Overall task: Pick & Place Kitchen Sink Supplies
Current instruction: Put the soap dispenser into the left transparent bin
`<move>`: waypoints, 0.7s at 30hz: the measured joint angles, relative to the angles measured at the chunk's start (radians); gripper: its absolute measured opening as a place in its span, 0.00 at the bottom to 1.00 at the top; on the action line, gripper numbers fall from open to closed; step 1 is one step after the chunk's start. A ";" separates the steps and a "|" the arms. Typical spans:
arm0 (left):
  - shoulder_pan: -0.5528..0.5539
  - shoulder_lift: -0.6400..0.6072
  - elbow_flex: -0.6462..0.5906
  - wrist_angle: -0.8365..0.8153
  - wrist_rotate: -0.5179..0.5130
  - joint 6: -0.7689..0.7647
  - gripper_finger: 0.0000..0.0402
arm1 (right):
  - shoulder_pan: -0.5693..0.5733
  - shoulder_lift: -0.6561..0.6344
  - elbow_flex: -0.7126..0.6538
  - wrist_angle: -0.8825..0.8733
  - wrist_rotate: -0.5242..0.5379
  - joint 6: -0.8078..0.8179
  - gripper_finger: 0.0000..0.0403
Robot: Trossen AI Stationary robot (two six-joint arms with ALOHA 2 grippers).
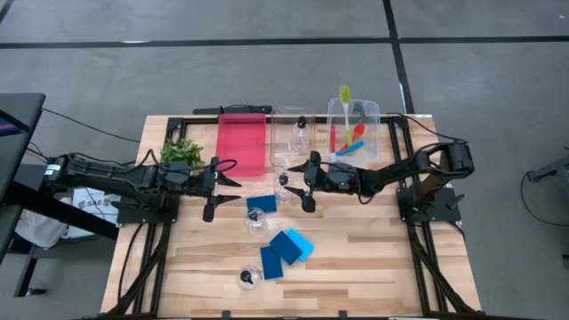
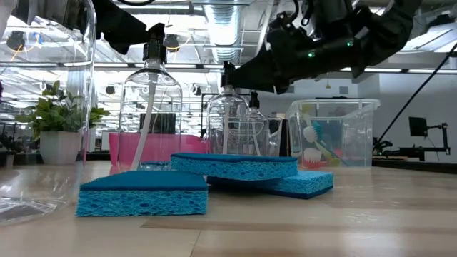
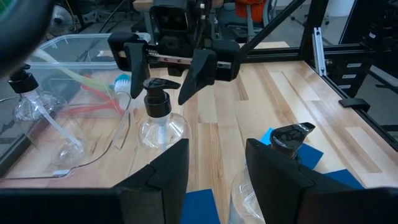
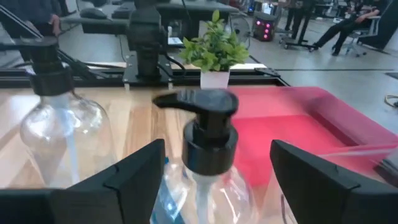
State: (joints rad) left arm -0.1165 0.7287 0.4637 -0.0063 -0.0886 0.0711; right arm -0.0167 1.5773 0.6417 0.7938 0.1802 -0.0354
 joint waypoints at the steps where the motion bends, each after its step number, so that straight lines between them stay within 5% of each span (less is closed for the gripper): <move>1: 0.000 0.000 0.000 0.000 0.000 0.000 0.40 | 0.000 0.000 0.005 0.000 -0.001 -0.002 0.71; 21: 0.000 0.000 0.000 0.000 0.000 0.000 0.40 | -0.063 0.000 0.007 0.062 -0.130 -0.005 0.71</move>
State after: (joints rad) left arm -0.1165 0.7288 0.4637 -0.0063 -0.0887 0.0711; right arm -0.0796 1.5768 0.6487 0.8555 0.0506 -0.0402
